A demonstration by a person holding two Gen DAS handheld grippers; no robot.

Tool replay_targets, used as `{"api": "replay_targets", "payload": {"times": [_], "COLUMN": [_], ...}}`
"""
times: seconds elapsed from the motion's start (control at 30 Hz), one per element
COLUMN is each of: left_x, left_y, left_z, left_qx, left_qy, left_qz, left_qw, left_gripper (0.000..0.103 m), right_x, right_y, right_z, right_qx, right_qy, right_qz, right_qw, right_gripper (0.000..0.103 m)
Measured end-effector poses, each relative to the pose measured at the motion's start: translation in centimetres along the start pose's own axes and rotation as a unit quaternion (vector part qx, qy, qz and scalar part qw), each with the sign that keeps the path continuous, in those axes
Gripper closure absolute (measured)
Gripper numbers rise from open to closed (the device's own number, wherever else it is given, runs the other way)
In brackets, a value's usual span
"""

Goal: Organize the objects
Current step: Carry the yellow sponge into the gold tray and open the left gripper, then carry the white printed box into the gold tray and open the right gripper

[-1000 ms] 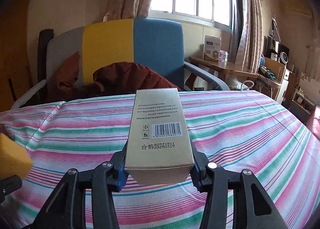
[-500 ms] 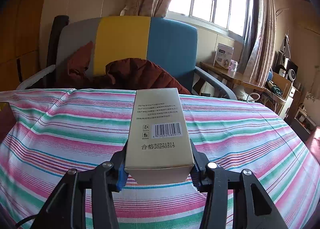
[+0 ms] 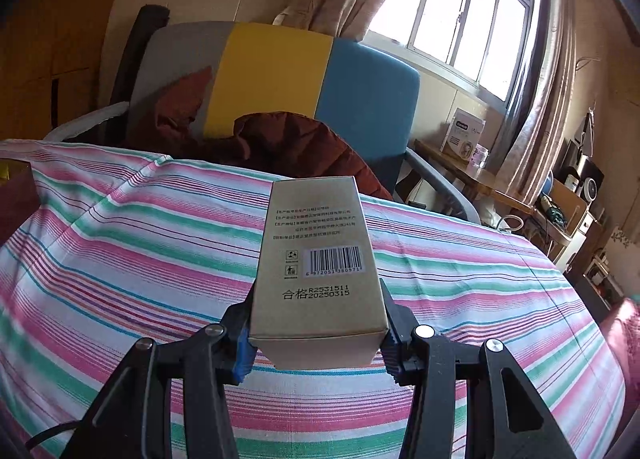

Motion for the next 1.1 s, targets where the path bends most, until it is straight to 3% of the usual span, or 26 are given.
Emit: {"api": "replay_targets", "payload": {"times": [0.4, 0.5, 0.6, 0.73, 0.87, 1.1], "left_x": [-7.5, -9.4, -9.6, -9.2, -8.5, -6.8], "left_y": [2.2, 2.4, 2.7, 2.0, 0.2, -2.2], "left_z": [5.6, 6.2, 6.5, 6.5, 5.7, 3.1], "left_qx": [0.008, 0.009, 0.009, 0.017, 0.042, 0.049], "left_qy": [-0.104, -0.126, -0.141, -0.112, -0.076, -0.034], "left_qz": [0.029, 0.049, 0.031, 0.056, 0.079, 0.066], "left_qw": [0.9942, 0.9908, 0.9895, 0.9920, 0.9931, 0.9960], "left_gripper": [0.071, 0.064, 0.059, 0.040, 0.039, 0.039], "right_x": [-0.4, -0.5, -0.6, -0.8, -0.9, -1.1], "right_y": [0.3, 0.5, 0.4, 0.5, 0.4, 0.4], "right_z": [-0.3, -0.4, -0.5, -0.5, -0.5, -0.4], "right_qx": [-0.010, -0.013, -0.014, -0.015, -0.013, -0.011], "right_qy": [-0.011, -0.012, -0.015, -0.021, -0.025, -0.032], "right_qz": [-0.002, -0.001, -0.001, -0.001, -0.003, 0.000], "right_qw": [1.000, 1.000, 1.000, 1.000, 1.000, 0.999], "right_gripper": [0.053, 0.053, 0.053, 0.053, 0.053, 0.053]}}
Point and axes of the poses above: each gripper's, at about its wrist camera, not at the fingertips, and y roughly the way its jaws point, x to its right, z to its top, the point moved 10 cm from there along y, roughly the way its jaws point, and after that the axes turned 8 degrees about -z, right-handed, at the moved point
